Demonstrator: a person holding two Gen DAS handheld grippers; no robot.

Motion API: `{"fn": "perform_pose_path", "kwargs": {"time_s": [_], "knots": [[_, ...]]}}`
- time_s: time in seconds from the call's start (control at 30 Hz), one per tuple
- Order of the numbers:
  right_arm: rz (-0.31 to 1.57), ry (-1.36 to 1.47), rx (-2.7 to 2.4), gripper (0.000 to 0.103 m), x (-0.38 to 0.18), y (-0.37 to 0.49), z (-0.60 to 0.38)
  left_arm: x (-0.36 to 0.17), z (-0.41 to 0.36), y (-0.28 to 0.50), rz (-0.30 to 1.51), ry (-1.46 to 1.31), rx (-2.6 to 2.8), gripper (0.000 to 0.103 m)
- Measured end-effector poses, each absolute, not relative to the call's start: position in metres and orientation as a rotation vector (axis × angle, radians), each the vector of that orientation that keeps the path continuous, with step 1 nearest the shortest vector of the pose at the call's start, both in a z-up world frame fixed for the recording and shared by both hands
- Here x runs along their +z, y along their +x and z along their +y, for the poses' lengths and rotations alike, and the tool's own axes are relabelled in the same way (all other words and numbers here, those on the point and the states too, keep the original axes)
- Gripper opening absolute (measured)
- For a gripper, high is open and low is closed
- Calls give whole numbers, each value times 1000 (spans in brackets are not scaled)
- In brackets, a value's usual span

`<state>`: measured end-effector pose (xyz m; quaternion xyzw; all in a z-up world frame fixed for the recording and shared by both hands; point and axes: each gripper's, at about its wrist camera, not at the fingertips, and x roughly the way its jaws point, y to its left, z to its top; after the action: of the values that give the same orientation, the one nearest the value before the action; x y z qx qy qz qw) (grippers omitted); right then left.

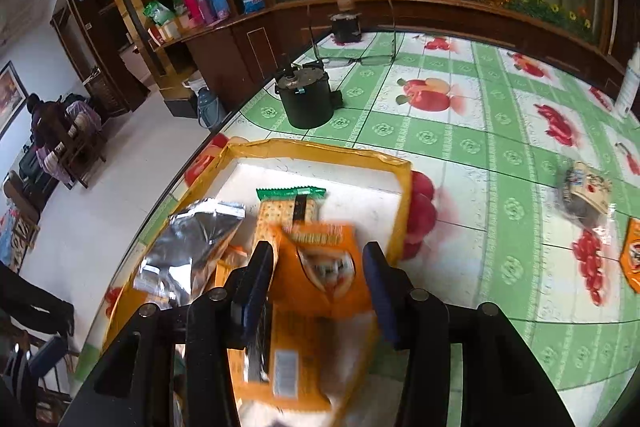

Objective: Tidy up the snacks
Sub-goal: 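Carry the foil packet and orange packet into the tray while both tools release them, then grasp the last orange packet with the right tool while the left tool moves back over the table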

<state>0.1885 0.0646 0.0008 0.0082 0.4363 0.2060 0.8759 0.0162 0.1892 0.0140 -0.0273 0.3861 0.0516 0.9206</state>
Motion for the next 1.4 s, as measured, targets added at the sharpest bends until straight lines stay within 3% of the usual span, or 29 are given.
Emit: {"fn": "perform_pose_path", "kwargs": {"time_s": [0.57,1.4], "knots": [[836,51,405,56,28,111,-15,42,135,-14,708,83,103,90],[812,26,183,59,7,78,-121,47,65,-11,709,190,26,90]]}}
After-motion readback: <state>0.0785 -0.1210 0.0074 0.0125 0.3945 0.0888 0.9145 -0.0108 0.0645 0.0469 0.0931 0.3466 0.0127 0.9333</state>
